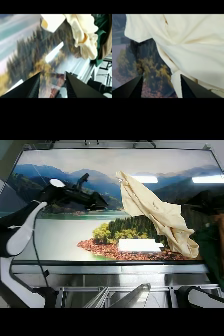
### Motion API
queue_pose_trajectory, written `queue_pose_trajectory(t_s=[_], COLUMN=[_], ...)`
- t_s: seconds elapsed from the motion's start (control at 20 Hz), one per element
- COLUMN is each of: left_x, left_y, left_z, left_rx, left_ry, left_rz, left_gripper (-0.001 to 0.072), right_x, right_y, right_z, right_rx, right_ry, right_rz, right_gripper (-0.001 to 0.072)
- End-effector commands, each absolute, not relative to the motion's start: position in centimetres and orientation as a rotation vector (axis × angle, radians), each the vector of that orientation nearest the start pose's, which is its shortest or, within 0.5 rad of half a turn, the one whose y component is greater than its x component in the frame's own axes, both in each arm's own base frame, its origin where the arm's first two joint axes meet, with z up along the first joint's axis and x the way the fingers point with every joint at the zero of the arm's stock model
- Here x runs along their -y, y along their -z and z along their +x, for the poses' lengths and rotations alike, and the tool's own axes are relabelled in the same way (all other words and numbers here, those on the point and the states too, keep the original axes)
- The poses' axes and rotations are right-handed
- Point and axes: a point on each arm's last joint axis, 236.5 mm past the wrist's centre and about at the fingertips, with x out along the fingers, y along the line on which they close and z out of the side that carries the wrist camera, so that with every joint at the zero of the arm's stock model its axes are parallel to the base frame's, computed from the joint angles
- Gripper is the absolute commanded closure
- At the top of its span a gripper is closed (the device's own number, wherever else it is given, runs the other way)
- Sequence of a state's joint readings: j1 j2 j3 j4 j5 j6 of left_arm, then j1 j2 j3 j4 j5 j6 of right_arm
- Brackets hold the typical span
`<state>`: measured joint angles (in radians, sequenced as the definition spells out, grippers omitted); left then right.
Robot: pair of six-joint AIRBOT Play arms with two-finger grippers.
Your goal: Fold the shirts.
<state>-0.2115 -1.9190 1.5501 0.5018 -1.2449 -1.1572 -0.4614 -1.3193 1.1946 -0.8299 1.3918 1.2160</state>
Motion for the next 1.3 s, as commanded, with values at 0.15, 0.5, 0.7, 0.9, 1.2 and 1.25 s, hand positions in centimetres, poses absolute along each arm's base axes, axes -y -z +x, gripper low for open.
queue_pose_trajectory(t_s=[0.15,0.5,0.7,0.9,1.2,1.25], left_x=[36.9,39.7,41.0,40.9,28.5,25.7], left_y=[8.3,12.5,12.5,10.7,5.9,5.1], left_z=[43.8,43.3,44.4,44.1,39.8,40.2], left_rx=[-1.442,-1.521,-1.468,-1.481,-1.694,-1.680], left_ry=[0.965,0.899,0.879,0.932,0.951,0.894], left_rz=[-0.514,-0.407,-0.509,-0.522,-0.347,-0.318], left_gripper=[0.0084,0.0084,0.0455,0.0685,0.0689,0.0690], right_x=[0.6,0.6,0.7,0.7,1.0,1.5], right_y=[-5.7,-5.7,-5.7,-5.6,-5.3,-4.7], right_z=[37.9,37.9,38.0,38.1,37.9,37.5], right_rx=[-1.166,-1.164,-1.163,-1.159,-1.173,-1.198], right_ry=[-0.355,-0.361,-0.359,-0.355,-0.340,-0.309], right_rz=[0.630,0.620,0.622,0.620,0.614,0.611], right_gripper=[0.0240,0.0252,0.0251,0.0250,0.0249,0.0249])
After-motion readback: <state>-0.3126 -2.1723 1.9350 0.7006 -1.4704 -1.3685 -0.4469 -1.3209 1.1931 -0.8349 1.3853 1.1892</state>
